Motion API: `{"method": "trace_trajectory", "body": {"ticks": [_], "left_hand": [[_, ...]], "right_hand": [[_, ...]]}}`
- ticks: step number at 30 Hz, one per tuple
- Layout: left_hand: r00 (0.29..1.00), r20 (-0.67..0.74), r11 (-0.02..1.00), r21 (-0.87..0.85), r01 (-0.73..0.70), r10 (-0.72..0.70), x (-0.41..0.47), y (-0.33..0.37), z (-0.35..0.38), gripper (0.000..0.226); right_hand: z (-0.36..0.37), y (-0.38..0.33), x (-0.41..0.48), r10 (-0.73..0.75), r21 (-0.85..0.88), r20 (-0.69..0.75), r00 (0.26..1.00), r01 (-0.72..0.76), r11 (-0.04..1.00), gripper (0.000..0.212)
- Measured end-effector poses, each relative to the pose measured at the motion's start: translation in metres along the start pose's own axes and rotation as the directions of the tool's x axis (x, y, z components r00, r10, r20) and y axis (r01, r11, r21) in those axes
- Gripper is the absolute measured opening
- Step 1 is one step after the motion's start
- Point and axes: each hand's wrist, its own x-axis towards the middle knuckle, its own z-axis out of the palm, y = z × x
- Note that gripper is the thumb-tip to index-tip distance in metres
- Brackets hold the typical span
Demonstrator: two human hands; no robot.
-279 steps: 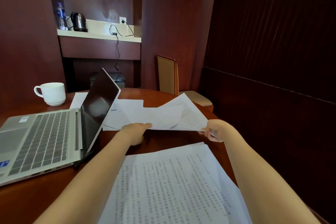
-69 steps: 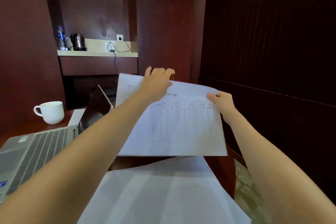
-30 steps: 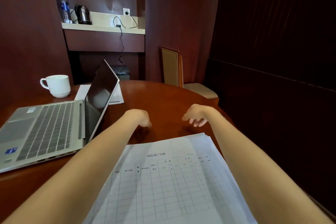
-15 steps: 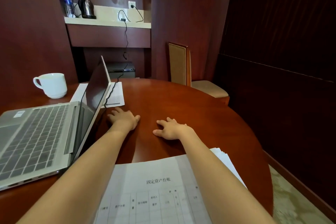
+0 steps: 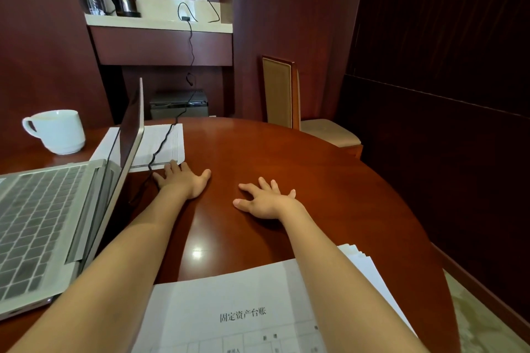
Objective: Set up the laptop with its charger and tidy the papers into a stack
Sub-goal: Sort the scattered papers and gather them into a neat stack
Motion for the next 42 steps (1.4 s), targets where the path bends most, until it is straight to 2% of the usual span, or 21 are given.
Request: {"method": "trace_trajectory", "body": {"ticks": [5, 10, 13, 17, 21, 23, 29, 33, 35, 38, 42], "left_hand": [[0.999, -0.027, 1.0, -0.015, -0.019, 0.019, 0.001, -0.002, 0.001, 0.082], [0.995, -0.026, 0.995, 0.001, -0.101, 0.101, -0.003, -0.001, 0.001, 0.082], [0.998, -0.018, 0.998, -0.003, -0.059, 0.059, -0.003, -0.005, 0.001, 0.084], [0.995, -0.098, 0.998, -0.043, -0.039, 0.034, -0.009, -0.004, 0.002, 0.075], [0.982, -0.185, 0.996, 0.089, -0.023, 0.039, -0.012, 0.002, -0.002, 0.072], [0.985, -0.173, 0.995, 0.097, -0.011, 0.028, -0.01, 0.003, -0.003, 0.073], [0.997, -0.045, 0.995, -0.076, 0.063, -0.066, 0.0, -0.004, -0.001, 0.077], [0.995, -0.036, 0.99, -0.112, 0.087, -0.092, 0.006, -0.011, -0.003, 0.078], [0.992, -0.086, 0.983, -0.166, 0.082, -0.097, 0.009, -0.013, -0.005, 0.068], [0.963, -0.23, 0.958, -0.278, 0.075, -0.142, 0.014, -0.017, -0.01, 0.04], [0.907, -0.403, 0.973, -0.231, 0.032, -0.125, 0.024, -0.027, -0.009, 0.03]], "right_hand": [[0.001, -0.001, 0.001, 0.007, 0.006, -0.007, 1.0, -0.007, 1.0, 0.057], [0.0, -0.001, 0.001, 0.007, 0.017, -0.013, 1.0, -0.007, 1.0, 0.057], [0.001, -0.001, 0.0, 0.004, 0.007, -0.019, 1.0, -0.004, 1.0, 0.057], [-0.002, 0.0, -0.001, 0.0, 0.019, -0.009, 1.0, 0.0, 1.0, 0.056], [-0.002, -0.003, 0.003, 0.013, 0.014, -0.009, 1.0, -0.013, 1.0, 0.056], [-0.002, -0.004, 0.004, 0.019, 0.015, -0.015, 1.0, -0.019, 1.0, 0.055], [-0.003, -0.003, 0.005, 0.008, 0.025, -0.009, 1.0, -0.007, 1.0, 0.055], [-0.003, -0.003, 0.007, 0.002, 0.03, -0.006, 1.0, -0.002, 1.0, 0.055], [-0.003, -0.003, 0.009, -0.003, 0.03, -0.01, 1.0, 0.003, 1.0, 0.055], [-0.001, -0.003, 0.013, 0.0, 0.02, -0.02, 1.0, 0.0, 1.0, 0.055], [0.0, -0.004, 0.017, 0.003, 0.01, -0.019, 1.0, -0.003, 1.0, 0.057]]}}
